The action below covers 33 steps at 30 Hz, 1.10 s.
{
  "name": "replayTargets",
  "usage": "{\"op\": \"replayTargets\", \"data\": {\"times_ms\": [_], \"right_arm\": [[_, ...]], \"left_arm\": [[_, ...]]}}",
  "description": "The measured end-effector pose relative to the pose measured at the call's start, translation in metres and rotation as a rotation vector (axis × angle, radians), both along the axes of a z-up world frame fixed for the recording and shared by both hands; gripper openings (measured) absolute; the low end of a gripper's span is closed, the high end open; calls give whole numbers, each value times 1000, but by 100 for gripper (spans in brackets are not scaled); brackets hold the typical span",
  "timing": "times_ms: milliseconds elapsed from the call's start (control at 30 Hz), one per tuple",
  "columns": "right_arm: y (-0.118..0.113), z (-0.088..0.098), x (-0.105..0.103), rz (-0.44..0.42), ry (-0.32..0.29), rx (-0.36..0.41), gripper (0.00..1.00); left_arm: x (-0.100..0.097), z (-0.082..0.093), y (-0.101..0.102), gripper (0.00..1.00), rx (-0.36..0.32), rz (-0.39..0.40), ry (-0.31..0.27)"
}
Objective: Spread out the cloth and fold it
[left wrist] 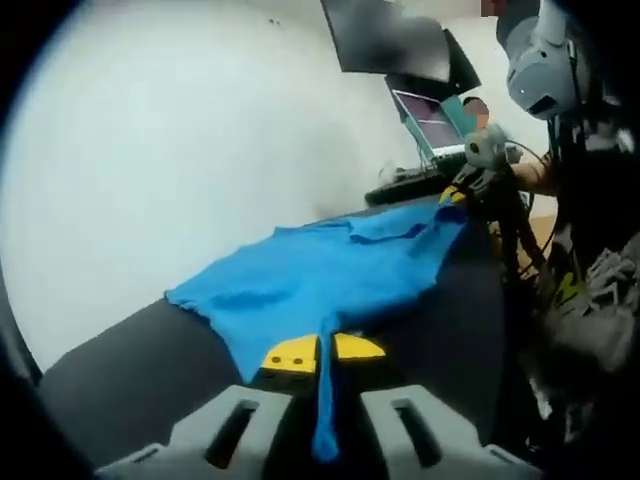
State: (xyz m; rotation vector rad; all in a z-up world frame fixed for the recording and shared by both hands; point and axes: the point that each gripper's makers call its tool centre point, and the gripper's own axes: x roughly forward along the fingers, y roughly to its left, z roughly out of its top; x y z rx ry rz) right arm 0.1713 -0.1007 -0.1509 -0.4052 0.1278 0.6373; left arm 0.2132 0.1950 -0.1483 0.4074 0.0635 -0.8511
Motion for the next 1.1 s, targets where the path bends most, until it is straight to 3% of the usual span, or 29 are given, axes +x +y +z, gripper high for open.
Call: {"op": "replayTargets", "data": {"times_ms": [100, 167, 333, 433, 500, 533, 633, 700, 800, 933, 1033, 1100], "right_arm": [[-1, 18, -2, 13, 19, 77, 0], [-4, 32, -5, 17, 13, 102, 0], [-14, 72, -12, 6, -58, 105, 0], [-19, 98, -16, -1, -140, 93, 0], [-22, 110, -19, -2, -171, 94, 0], [-23, 116, -21, -2, -184, 105, 0], [-24, 136, -26, 7, -243, 100, 0], [-26, 145, -30, 8, -260, 99, 0], [-28, 158, -47, 27, -267, 121, 0], [-26, 167, -82, 58, -285, 126, 0], [-25, 175, -101, 49, -347, 96, 0], [-27, 185, -113, 50, -375, 108, 0]], "left_arm": [[-2, 12, 0, 1, 17, 14, 29], [-6, 19, -1, 1, 30, 51, 80], [-22, 52, -11, 0, 62, 36, 19], [-26, 85, -13, 0, 9, 46, -17], [-26, 101, -12, 0, -19, 72, -16], [-25, 103, -11, 0, -27, 103, 14], [-28, 114, -12, 0, -6, 124, -7], [-35, 129, -15, 0, -60, 120, 0], [-55, 155, -14, 0, -93, 101, -44], [-82, 171, -12, 0, -98, 86, -84], [-100, 180, -17, 0, -100, 66, -123], [-112, 196, -20, 0, -138, 38, -154]]}}
